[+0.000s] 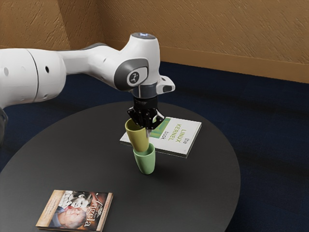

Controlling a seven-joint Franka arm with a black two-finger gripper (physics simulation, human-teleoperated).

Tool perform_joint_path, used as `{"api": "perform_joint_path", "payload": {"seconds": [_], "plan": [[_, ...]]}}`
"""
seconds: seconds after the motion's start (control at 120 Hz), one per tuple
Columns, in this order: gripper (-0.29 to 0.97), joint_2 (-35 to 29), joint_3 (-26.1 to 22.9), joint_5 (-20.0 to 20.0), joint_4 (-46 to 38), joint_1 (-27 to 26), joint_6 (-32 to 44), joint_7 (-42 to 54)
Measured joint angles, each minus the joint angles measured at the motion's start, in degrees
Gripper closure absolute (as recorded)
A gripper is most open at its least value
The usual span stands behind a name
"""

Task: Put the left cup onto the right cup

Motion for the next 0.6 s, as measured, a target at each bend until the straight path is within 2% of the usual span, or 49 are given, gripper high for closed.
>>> {"api": "perform_joint_path", "payload": {"seconds": [0.6], "plan": [[0.79,3.22,0.00,-0.28,1.63,0.21,0.53,-0.64]]}}
